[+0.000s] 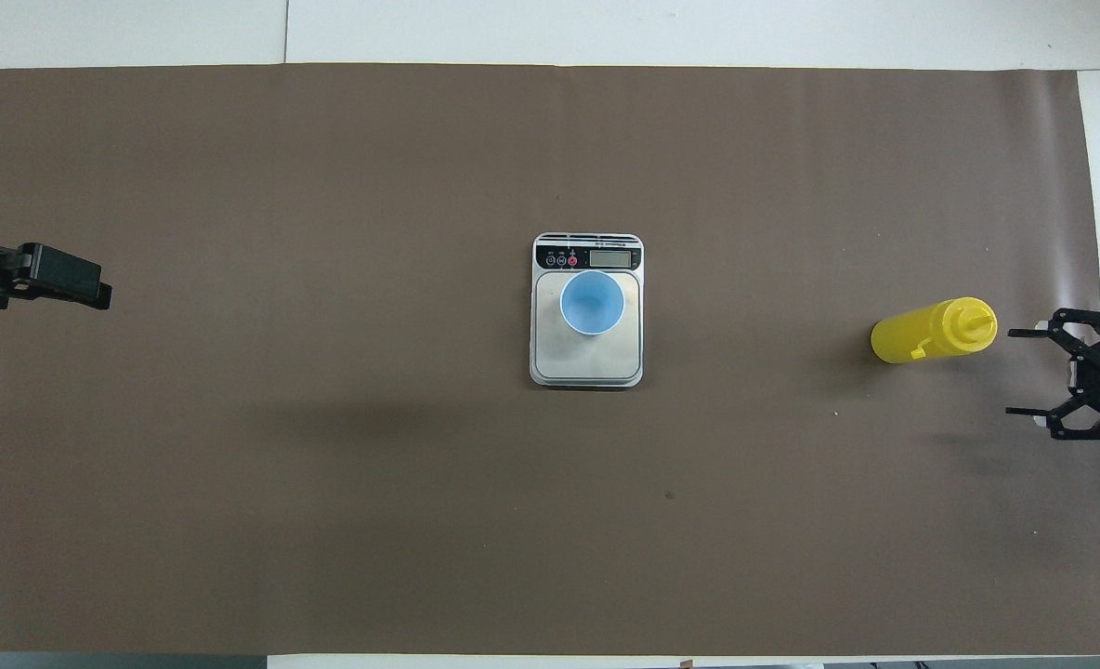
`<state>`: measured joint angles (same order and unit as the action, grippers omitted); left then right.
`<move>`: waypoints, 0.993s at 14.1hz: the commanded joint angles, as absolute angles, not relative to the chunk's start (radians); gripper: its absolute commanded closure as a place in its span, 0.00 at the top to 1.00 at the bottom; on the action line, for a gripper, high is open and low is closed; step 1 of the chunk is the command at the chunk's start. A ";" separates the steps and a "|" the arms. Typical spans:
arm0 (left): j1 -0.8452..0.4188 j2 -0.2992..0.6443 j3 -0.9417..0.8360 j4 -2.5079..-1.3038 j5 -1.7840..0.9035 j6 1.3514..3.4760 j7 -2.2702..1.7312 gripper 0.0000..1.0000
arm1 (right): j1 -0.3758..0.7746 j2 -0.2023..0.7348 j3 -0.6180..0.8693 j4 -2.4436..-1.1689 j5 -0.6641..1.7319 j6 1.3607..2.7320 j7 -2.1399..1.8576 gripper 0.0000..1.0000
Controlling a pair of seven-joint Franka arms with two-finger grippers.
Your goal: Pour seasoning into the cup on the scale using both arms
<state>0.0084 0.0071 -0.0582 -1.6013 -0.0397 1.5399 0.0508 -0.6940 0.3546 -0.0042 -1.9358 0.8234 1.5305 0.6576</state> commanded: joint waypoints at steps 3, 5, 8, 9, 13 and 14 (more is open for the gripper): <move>0.014 -0.017 -0.057 -1.624 -0.052 1.542 0.057 1.00 | -0.673 0.336 0.029 -1.737 0.700 1.456 0.649 1.00; 0.015 -0.017 -0.057 -1.624 -0.052 1.542 0.057 1.00 | -0.585 0.309 0.041 -1.649 0.637 1.450 0.653 1.00; 0.015 -0.017 -0.057 -1.624 -0.052 1.542 0.057 1.00 | -0.444 0.276 0.043 -1.547 0.513 1.457 0.646 1.00; 0.015 -0.017 -0.057 -1.624 -0.052 1.542 0.058 1.00 | -0.422 0.275 0.043 -1.540 0.497 1.459 0.634 1.00; 0.015 -0.017 -0.057 -1.624 -0.052 1.542 0.058 1.00 | -0.287 0.258 0.046 -1.450 0.324 1.459 0.488 1.00; 0.015 -0.017 -0.057 -1.624 -0.052 1.542 0.057 1.00 | -0.249 0.239 0.046 -1.450 0.280 1.465 0.465 1.00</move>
<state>0.0084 0.0071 -0.0582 -1.6013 -0.0397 1.5399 0.0508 -0.3086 0.2570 0.0458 -1.4775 0.3588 1.4600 0.5175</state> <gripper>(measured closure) 0.000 0.000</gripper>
